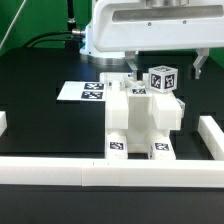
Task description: Assemble chair
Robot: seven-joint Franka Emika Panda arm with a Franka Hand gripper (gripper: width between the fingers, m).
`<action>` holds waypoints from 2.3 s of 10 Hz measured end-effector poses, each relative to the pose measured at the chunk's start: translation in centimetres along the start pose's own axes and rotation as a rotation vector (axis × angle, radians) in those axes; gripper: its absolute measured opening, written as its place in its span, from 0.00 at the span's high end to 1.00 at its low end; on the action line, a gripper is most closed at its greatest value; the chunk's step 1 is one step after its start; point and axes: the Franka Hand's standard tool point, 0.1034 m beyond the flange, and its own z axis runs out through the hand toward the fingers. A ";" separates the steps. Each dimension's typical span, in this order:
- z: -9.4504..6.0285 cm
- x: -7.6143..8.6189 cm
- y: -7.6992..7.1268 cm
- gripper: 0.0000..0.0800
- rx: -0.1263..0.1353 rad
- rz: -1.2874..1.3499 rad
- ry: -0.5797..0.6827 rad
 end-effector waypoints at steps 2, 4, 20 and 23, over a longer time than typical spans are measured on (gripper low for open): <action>0.0 0.0 -0.3 0.19 -0.007 -0.135 0.001; 0.0 0.2 -0.1 0.34 -0.020 -0.275 0.007; 0.0 0.4 -0.1 0.64 0.017 0.434 0.025; 0.0 0.4 -0.2 0.64 0.021 0.600 0.023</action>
Offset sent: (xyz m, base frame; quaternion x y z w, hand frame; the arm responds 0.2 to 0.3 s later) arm 0.0000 0.0000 0.0000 0.0000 0.0000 -0.1938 0.9810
